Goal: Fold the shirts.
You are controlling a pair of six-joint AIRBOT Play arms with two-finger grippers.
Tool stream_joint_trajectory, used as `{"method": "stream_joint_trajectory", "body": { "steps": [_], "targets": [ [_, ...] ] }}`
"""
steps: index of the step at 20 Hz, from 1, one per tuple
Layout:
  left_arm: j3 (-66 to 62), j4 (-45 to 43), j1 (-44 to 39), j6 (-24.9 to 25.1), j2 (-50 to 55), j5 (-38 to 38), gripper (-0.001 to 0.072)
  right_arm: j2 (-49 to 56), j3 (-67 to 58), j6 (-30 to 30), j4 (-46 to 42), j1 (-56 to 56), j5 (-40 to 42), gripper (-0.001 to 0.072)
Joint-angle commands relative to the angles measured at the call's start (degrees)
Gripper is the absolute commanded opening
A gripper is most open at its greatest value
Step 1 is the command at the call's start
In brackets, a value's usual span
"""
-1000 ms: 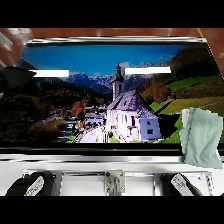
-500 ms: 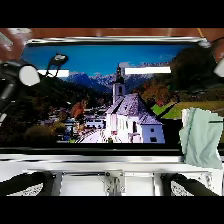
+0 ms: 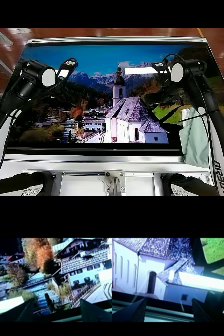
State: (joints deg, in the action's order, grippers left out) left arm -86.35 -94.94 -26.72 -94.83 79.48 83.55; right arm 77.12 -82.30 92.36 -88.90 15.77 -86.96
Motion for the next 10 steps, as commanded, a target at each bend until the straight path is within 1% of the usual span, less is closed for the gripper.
{"method": "stream_joint_trajectory", "body": {
  "steps": [1, 10],
  "targets": [
    [-0.09, -0.44, -0.02, -0.26, 0.15, 0.61, 0.0645, 0.28, 0.04, 0.2, 0.04, 0.83, -0.13, 0.0677],
    [-0.09, -0.48, -0.02, -0.22, 0.17, 0.92, 0.0644, 0.28, 0.04, 0.2, 0.02, 0.83, -0.13, 0.0677]
  ]
}}
